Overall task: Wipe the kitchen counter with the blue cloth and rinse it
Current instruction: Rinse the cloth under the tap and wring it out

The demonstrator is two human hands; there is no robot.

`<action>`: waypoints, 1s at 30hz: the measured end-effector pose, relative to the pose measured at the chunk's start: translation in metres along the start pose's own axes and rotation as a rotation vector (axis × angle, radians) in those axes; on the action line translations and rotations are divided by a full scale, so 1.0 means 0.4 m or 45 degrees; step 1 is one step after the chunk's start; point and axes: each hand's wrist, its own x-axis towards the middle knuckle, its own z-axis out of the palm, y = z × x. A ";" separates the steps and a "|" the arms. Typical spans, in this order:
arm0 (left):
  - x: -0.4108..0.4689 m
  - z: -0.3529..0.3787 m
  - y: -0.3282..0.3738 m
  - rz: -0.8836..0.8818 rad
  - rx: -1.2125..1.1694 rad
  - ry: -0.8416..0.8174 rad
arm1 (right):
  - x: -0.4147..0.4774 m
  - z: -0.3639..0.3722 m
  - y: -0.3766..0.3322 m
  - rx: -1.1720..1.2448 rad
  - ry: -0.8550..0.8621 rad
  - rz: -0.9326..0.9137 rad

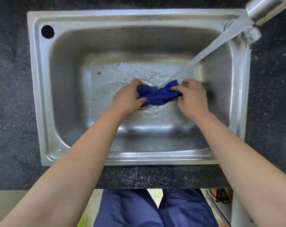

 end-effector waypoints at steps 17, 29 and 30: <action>-0.010 0.088 -0.025 0.091 0.468 0.058 | 0.008 0.036 -0.045 -0.114 -0.180 -0.195; -0.020 0.110 -0.033 0.116 0.219 -0.116 | -0.029 0.037 -0.003 -0.382 -0.476 -0.199; -0.021 0.109 -0.031 0.110 0.217 -0.082 | -0.031 0.038 -0.001 -0.297 -0.471 -0.215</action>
